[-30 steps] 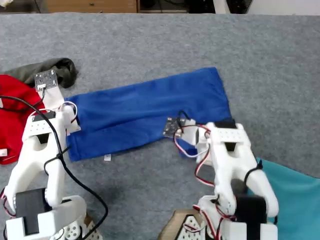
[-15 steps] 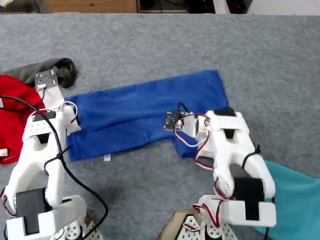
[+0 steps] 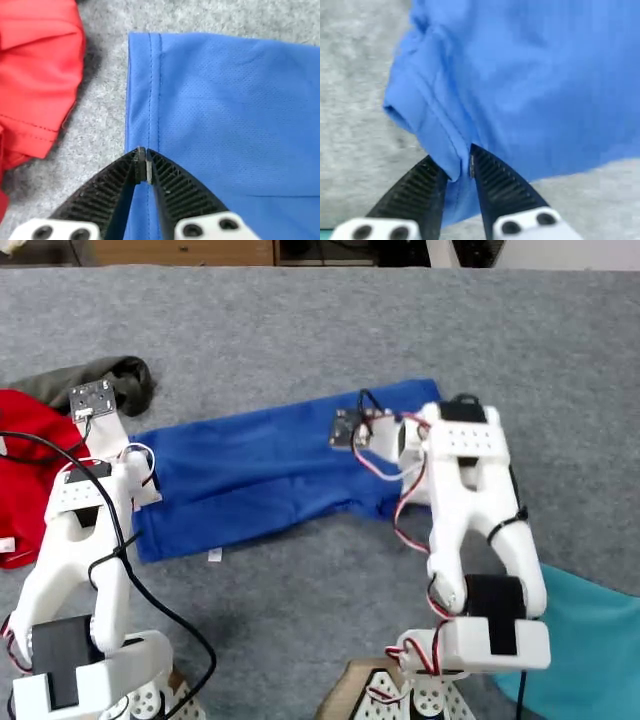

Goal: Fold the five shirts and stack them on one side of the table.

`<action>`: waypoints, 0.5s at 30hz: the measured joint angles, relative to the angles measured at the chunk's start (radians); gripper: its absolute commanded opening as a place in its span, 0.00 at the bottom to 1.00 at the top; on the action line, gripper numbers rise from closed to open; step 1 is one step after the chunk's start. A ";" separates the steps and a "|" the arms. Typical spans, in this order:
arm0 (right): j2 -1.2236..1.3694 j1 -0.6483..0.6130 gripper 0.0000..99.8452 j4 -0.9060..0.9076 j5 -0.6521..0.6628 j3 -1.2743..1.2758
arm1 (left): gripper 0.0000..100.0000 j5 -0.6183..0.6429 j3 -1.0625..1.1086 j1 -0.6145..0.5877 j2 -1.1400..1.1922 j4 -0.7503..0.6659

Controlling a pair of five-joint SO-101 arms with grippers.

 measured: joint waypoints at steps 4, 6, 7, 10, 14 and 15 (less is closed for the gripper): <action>0.121 -0.014 0.00 0.037 0.000 -0.173 | 0.02 0.000 0.000 0.000 0.000 0.000; 0.193 -0.026 0.00 0.052 0.000 -0.270 | 0.02 0.000 0.000 0.000 0.000 0.000; 0.232 -0.032 0.00 0.061 0.000 -0.319 | 0.02 0.000 0.000 0.000 0.000 0.000; 0.338 -0.052 0.00 0.109 0.023 -0.474 | 0.02 0.000 0.000 0.000 0.000 0.000; 0.476 -0.087 0.00 0.169 0.051 -0.675 | 0.02 0.000 0.000 0.000 0.000 -0.005; 0.511 -0.095 0.00 0.181 0.057 -0.718 | 0.02 0.000 0.000 0.000 0.000 -0.017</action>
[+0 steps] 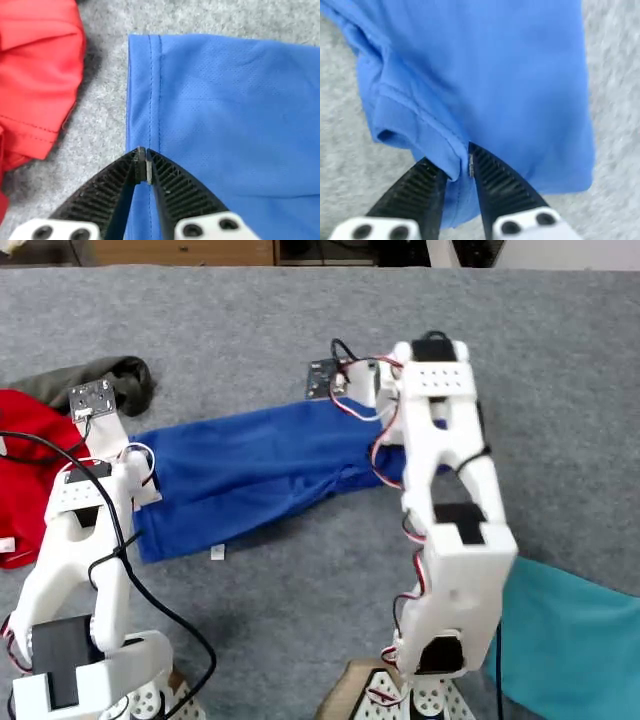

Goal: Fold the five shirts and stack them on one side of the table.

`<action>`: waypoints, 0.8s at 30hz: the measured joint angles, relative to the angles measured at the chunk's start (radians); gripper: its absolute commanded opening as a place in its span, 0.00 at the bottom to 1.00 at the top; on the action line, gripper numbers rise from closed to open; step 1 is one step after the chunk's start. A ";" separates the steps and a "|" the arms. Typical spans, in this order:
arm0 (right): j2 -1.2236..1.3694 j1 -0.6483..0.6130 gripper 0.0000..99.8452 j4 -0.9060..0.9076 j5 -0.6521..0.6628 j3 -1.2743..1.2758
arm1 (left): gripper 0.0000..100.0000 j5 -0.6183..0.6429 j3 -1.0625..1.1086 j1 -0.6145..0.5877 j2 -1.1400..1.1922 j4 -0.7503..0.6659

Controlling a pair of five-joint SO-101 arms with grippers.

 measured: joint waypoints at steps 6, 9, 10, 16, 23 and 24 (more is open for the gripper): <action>0.163 -0.025 0.04 0.032 0.011 -0.195 | 0.02 0.000 0.002 0.000 0.000 -0.028; 0.189 -0.026 0.19 0.032 0.011 -0.235 | 0.02 0.000 0.002 0.000 0.000 -0.028; 0.189 -0.026 0.25 0.032 0.011 -0.242 | 0.02 0.000 0.002 0.000 0.000 -0.028; 0.169 -0.026 0.55 0.127 0.011 -0.318 | 0.02 0.000 0.002 0.000 0.000 -0.028; 0.084 0.018 0.58 0.261 -0.005 -0.327 | 0.02 0.000 0.002 0.000 0.000 -0.028; 0.075 0.032 0.58 0.269 -0.008 -0.325 | 0.02 0.000 0.002 0.000 0.000 -0.028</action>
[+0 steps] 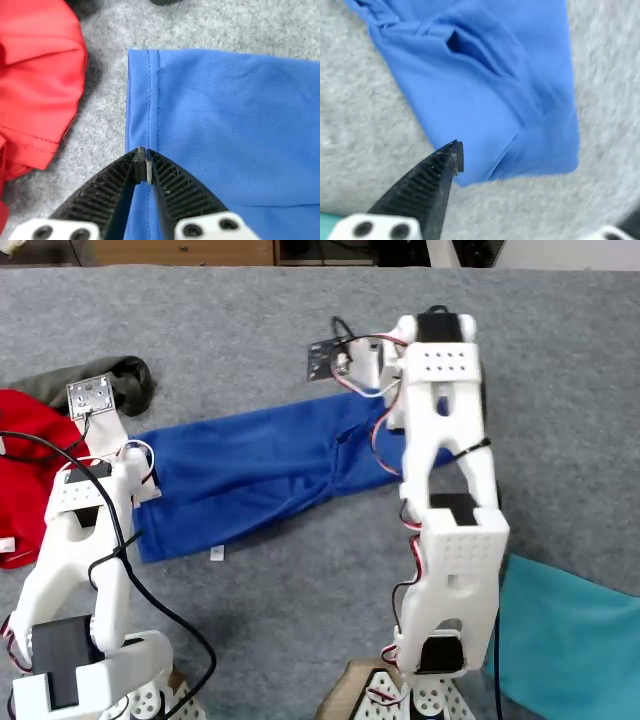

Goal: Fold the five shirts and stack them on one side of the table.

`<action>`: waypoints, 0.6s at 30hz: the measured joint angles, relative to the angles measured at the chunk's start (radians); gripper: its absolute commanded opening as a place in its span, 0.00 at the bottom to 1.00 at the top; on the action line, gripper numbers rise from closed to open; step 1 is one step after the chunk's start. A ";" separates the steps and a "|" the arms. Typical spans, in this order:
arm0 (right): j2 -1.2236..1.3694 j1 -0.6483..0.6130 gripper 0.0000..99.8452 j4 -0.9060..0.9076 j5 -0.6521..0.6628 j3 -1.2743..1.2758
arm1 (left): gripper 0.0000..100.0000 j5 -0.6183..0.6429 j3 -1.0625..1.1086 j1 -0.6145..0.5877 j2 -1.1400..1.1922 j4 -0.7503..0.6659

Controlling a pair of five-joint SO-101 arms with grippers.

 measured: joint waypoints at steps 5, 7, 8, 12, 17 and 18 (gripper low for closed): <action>-0.064 0.049 0.47 0.015 -0.002 0.098 | 0.02 0.000 0.000 0.000 0.000 0.000; -0.100 0.055 0.32 0.015 -0.002 0.166 | 0.02 0.000 0.000 0.000 0.000 0.000; -0.120 0.055 0.22 0.012 -0.002 0.204 | 0.02 0.000 0.000 0.000 0.000 0.000; -0.199 0.054 0.01 -0.006 -0.031 0.353 | 0.02 0.000 0.000 0.000 0.000 0.000; -0.250 0.034 0.06 -0.083 -0.149 0.473 | 0.02 0.000 0.000 0.000 0.000 0.000; -0.250 0.017 0.05 -0.100 -0.167 0.486 | 0.02 0.000 0.000 0.000 0.000 0.000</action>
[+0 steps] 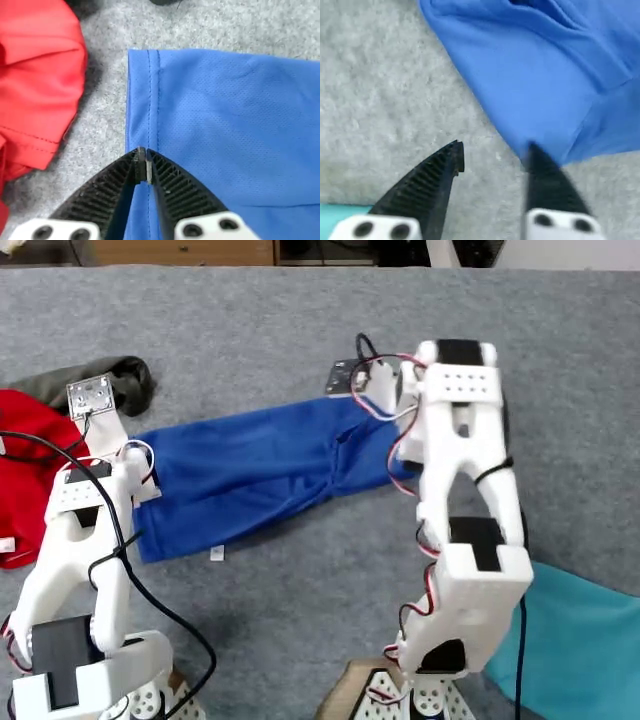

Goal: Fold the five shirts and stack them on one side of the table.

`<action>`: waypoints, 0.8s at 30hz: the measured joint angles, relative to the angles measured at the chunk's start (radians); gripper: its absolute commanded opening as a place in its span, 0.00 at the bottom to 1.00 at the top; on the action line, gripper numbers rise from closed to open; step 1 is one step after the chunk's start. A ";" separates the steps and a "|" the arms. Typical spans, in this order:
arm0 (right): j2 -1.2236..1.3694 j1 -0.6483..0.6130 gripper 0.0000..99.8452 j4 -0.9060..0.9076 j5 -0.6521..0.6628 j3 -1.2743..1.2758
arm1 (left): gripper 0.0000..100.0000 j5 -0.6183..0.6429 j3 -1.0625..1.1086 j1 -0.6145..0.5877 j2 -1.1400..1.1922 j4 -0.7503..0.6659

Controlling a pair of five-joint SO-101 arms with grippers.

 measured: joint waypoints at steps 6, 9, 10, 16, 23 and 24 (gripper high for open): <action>0.002 -0.155 0.00 -0.227 -0.196 0.084 | 0.02 0.000 0.000 0.000 0.000 0.000; 0.055 -0.198 0.00 -0.362 -0.315 0.086 | 0.02 0.000 0.000 0.000 0.000 0.000; 0.087 -0.206 0.00 -0.390 -0.345 0.083 | 0.02 0.000 0.000 0.000 0.000 0.000; 0.322 -0.241 0.00 -0.422 -0.448 -0.084 | 0.02 0.000 0.000 0.000 0.000 0.000; 0.439 -0.239 0.00 -0.226 -0.474 -0.374 | 0.02 0.000 0.000 0.000 0.000 0.000; 0.439 -0.239 0.00 -0.180 -0.474 -0.422 | 0.02 0.000 0.000 0.000 0.000 0.000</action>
